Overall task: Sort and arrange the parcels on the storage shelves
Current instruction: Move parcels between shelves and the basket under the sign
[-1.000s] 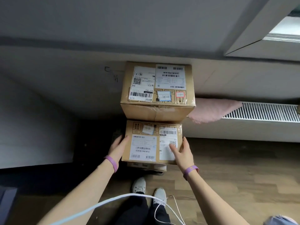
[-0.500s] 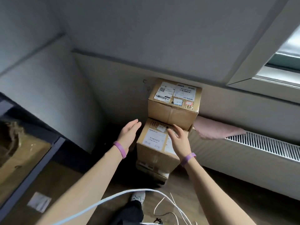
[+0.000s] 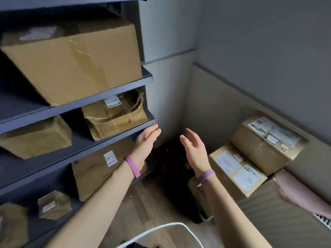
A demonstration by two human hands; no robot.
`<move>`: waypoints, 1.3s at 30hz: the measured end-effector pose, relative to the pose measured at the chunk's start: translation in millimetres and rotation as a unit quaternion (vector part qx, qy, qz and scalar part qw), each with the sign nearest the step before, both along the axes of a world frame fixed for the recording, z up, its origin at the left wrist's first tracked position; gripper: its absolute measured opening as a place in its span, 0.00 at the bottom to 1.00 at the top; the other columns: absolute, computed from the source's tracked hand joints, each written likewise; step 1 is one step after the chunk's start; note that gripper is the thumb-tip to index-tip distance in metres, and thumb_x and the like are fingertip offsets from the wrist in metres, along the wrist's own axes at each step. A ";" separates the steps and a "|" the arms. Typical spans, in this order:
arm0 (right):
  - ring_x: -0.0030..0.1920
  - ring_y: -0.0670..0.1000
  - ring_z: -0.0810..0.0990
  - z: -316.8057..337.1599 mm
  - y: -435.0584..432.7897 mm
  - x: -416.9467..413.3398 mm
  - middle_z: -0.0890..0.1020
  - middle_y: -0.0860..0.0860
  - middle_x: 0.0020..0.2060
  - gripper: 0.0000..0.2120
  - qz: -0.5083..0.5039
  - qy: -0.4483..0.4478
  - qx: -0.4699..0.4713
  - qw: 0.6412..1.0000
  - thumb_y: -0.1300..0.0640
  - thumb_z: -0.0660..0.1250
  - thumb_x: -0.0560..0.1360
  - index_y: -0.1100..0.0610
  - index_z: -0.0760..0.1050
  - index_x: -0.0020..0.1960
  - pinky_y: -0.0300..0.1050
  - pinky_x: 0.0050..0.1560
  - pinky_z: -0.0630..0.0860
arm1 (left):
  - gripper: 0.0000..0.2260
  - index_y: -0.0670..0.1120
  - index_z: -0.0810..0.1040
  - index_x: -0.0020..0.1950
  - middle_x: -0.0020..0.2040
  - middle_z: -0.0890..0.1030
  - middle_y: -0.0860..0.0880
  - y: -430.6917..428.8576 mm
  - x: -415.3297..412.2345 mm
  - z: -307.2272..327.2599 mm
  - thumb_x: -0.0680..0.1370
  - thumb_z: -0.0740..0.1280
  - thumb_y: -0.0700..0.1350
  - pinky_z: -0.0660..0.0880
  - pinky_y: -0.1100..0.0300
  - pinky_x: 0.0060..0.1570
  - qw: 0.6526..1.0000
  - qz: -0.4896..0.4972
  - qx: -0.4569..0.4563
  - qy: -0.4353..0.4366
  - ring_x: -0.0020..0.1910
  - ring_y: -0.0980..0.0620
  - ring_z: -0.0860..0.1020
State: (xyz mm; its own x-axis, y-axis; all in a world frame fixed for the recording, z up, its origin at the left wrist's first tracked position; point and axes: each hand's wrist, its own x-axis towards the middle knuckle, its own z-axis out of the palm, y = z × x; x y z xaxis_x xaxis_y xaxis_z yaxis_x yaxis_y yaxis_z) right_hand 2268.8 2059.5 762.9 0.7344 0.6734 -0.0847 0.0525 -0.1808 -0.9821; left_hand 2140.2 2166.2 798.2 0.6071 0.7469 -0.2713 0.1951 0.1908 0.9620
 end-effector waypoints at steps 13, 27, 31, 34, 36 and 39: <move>0.61 0.38 0.74 30.8 106.9 -261.3 0.73 0.44 0.68 0.23 0.291 0.075 0.040 0.953 0.53 0.65 0.79 0.52 0.68 0.73 0.39 0.66 0.71 | 0.15 0.61 0.73 0.65 0.64 0.77 0.58 20.0 -288.7 13.9 0.78 0.63 0.55 0.67 0.56 0.60 0.948 0.316 0.003 -0.022 0.61 0.59 0.74; 0.67 0.44 0.73 37.3 142.1 -600.1 0.73 0.47 0.69 0.23 0.433 0.149 0.032 0.888 0.55 0.66 0.78 0.53 0.69 0.73 0.46 0.69 0.69 | 0.16 0.58 0.72 0.67 0.68 0.73 0.54 1.7 -619.4 11.1 0.79 0.62 0.53 0.65 0.50 0.71 0.879 0.475 0.023 -0.010 0.66 0.55 0.72; 0.57 0.36 0.75 36.0 157.4 -672.6 0.75 0.45 0.66 0.23 0.481 0.148 0.023 0.864 0.53 0.66 0.78 0.51 0.69 0.72 0.35 0.56 0.70 | 0.18 0.58 0.70 0.69 0.69 0.72 0.54 5.7 -691.2 11.5 0.79 0.62 0.54 0.67 0.53 0.68 0.864 0.504 0.008 -0.008 0.66 0.55 0.72; 0.58 0.38 0.76 35.0 175.7 -721.2 0.76 0.45 0.64 0.23 0.510 0.142 0.012 0.848 0.54 0.67 0.78 0.53 0.70 0.72 0.36 0.57 0.72 | 0.16 0.57 0.72 0.67 0.67 0.74 0.54 15.5 -737.9 11.7 0.79 0.63 0.52 0.69 0.61 0.58 0.838 0.545 0.013 -0.016 0.63 0.57 0.74; 0.62 0.44 0.77 32.0 189.2 -751.3 0.77 0.46 0.63 0.23 0.521 0.141 0.003 0.842 0.54 0.67 0.78 0.54 0.70 0.71 0.40 0.62 0.72 | 0.16 0.59 0.72 0.67 0.67 0.73 0.54 24.2 -768.6 10.2 0.78 0.63 0.52 0.70 0.58 0.61 0.827 0.562 0.009 -0.010 0.64 0.55 0.73; 0.56 0.37 0.79 26.6 211.4 -796.0 0.79 0.46 0.62 0.21 0.550 0.143 -0.008 0.823 0.55 0.66 0.79 0.53 0.70 0.71 0.34 0.56 0.75 | 0.19 0.57 0.71 0.69 0.68 0.73 0.54 37.6 -813.4 8.3 0.78 0.64 0.53 0.68 0.52 0.67 0.811 0.584 -0.005 0.014 0.66 0.54 0.72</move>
